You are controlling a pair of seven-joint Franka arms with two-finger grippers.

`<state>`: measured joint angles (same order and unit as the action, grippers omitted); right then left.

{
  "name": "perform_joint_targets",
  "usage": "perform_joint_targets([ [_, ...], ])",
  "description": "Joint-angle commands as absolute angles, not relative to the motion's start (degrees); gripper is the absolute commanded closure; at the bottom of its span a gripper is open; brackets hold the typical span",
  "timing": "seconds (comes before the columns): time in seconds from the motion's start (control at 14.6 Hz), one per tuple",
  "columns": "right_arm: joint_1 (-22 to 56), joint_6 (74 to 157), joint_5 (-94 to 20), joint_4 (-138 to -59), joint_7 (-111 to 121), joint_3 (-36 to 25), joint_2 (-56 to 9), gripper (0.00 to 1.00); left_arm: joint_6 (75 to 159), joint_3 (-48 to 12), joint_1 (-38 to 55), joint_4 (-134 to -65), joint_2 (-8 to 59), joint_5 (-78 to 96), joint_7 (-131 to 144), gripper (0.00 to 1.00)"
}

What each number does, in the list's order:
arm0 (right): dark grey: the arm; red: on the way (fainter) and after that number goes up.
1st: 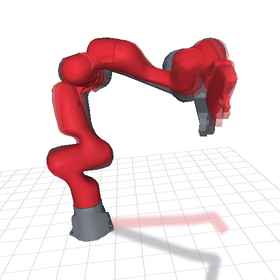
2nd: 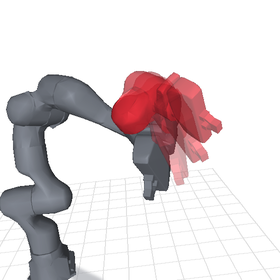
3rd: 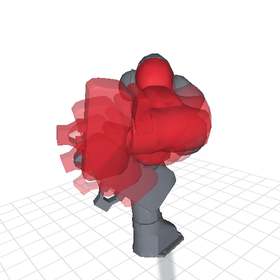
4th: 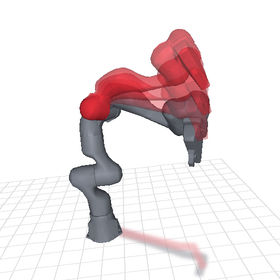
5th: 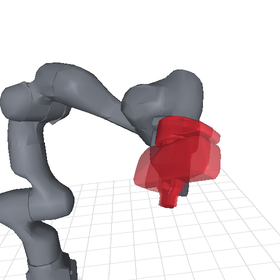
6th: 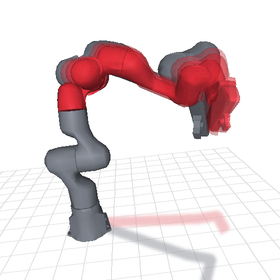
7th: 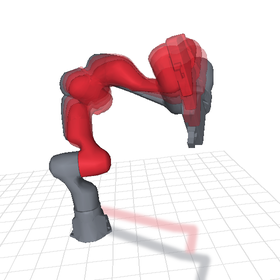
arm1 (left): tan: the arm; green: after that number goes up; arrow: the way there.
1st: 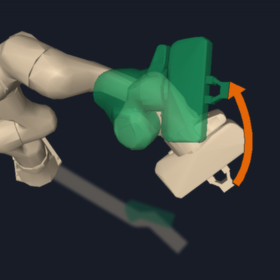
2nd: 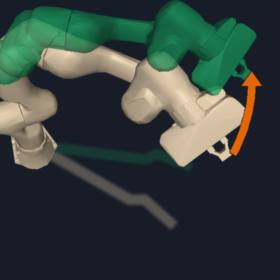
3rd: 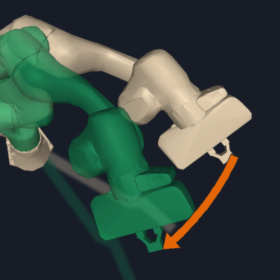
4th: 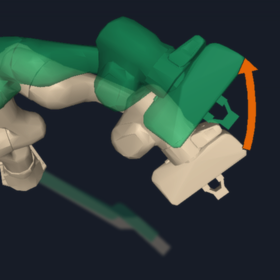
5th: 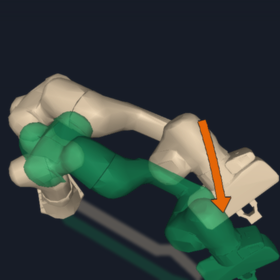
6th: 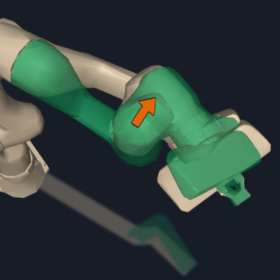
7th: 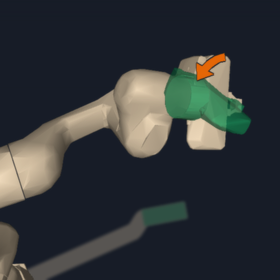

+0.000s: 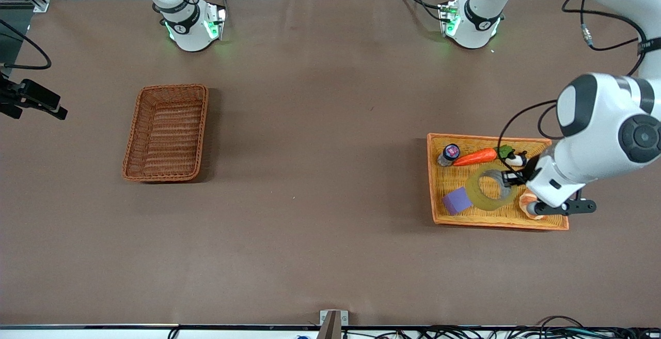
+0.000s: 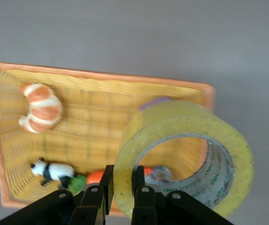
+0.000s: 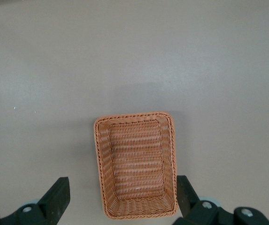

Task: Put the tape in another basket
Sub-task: 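Grasp the tape roll with the left gripper and lift it out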

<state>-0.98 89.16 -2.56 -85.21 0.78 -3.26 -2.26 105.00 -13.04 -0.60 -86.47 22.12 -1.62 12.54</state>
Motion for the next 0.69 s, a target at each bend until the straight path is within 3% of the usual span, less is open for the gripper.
perform_joint_targets([
  [0.0,-1.2,89.2,-3.2,-86.5,1.4,-3.2,-1.1,0.0,102.0,-18.5,1.3,-82.9,23.3,-2.1,18.1,1.0],
  [0.48,-1.2,89.3,-3.2,-86.5,1.4,-3.2,-1.1,0.0,103.1,-20.7,18.3,-79.1,29.6,-2.0,29.7,1.0],
  [0.62,-1.2,89.3,-3.2,-86.5,1.4,-3.2,-1.1,0.0,109.1,-20.0,25.0,-78.9,32.9,-2.3,36.6,1.0],
])
